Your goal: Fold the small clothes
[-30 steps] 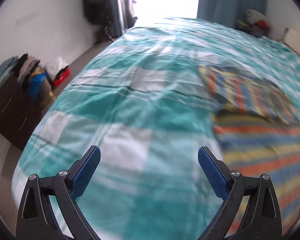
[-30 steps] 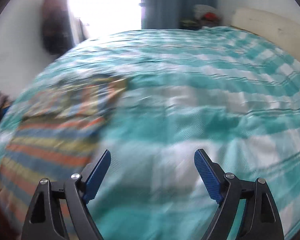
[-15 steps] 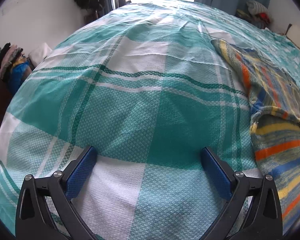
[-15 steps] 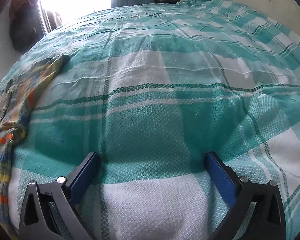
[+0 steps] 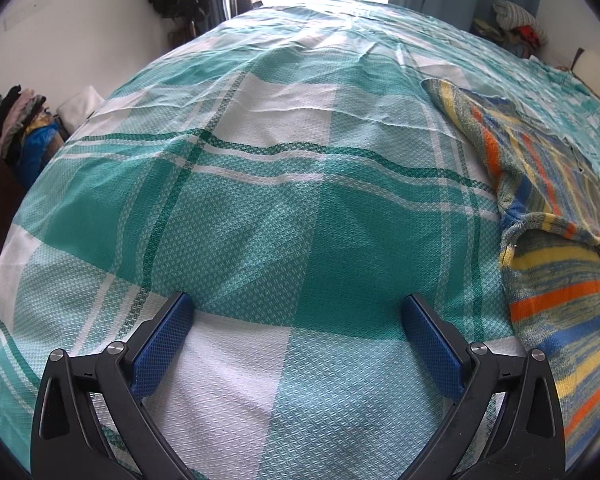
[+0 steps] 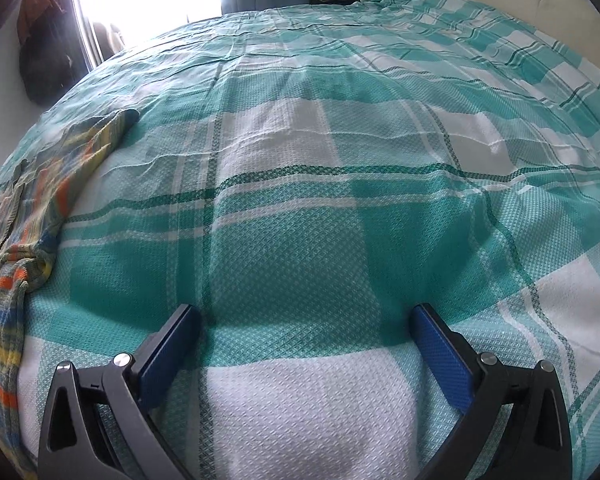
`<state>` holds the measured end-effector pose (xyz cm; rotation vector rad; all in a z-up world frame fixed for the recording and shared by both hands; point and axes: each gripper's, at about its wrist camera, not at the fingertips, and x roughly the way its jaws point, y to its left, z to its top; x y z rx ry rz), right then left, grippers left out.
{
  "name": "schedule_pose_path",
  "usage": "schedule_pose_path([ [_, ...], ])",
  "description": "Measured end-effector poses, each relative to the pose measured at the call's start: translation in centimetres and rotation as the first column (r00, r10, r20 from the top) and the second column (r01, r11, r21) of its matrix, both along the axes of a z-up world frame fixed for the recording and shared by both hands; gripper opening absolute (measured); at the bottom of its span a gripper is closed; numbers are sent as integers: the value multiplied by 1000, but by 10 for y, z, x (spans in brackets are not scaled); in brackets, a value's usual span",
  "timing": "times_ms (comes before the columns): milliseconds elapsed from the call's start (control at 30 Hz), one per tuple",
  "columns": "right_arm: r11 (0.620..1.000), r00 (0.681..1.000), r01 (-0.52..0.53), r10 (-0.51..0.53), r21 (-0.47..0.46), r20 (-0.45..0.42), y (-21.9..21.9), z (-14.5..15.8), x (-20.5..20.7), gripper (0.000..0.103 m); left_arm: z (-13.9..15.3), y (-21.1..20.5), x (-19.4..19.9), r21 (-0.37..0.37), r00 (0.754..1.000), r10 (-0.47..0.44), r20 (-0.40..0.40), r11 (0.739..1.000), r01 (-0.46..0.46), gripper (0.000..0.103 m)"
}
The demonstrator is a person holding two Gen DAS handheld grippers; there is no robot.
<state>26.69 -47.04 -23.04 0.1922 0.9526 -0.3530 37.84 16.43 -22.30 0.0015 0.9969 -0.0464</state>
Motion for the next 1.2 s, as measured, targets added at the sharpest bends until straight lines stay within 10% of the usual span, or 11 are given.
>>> schedule_pose_path([
  [1200,1000,1000,-1,1,0,0,0,0,0,103,0,1,-1,0,1000,0,0,1000,0,103],
])
